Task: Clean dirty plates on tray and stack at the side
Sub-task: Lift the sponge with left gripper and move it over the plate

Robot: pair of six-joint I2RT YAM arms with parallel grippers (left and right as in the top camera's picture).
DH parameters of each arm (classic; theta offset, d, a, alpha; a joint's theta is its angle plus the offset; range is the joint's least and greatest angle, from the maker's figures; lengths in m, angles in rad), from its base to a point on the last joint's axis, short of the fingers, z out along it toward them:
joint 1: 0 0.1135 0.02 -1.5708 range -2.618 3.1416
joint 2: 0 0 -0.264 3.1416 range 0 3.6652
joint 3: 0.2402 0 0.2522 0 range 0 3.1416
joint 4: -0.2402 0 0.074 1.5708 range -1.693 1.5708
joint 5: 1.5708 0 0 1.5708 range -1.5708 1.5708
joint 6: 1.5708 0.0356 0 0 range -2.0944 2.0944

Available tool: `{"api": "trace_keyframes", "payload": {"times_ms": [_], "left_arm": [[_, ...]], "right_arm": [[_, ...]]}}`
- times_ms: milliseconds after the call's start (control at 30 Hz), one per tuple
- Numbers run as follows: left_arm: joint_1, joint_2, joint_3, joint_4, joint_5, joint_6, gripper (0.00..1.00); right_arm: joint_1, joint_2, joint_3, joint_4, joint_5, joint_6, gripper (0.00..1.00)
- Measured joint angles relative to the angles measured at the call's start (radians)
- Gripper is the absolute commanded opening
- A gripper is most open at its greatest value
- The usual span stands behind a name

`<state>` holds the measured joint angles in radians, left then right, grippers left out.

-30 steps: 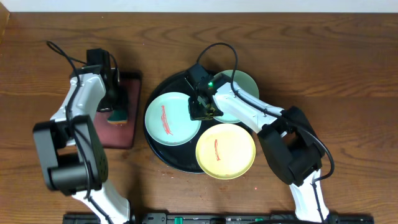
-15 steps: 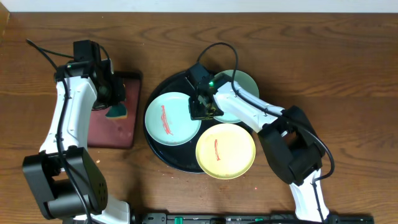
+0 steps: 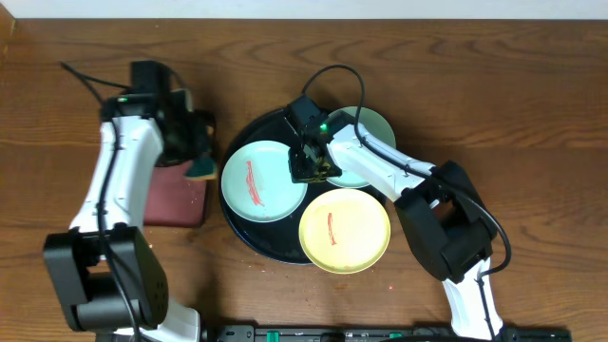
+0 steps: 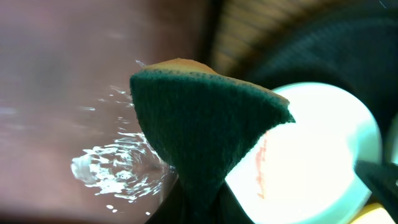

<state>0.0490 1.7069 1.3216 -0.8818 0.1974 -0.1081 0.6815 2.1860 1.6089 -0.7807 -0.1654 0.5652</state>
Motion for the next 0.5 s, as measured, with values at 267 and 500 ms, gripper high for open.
{"api": "trace_keyframes", "payload": {"times_ms": [267, 500], "left_arm": [[-0.154, 0.017, -0.167, 0.133, -0.055, -0.209, 0.07], [-0.217, 0.066, -0.231, 0.267, -0.093, -0.293, 0.07]], "right_arm": [[0.000, 0.000, 0.000, 0.000, -0.002, 0.000, 0.01], [0.000, 0.000, 0.000, 0.001, -0.002, 0.000, 0.01]]}}
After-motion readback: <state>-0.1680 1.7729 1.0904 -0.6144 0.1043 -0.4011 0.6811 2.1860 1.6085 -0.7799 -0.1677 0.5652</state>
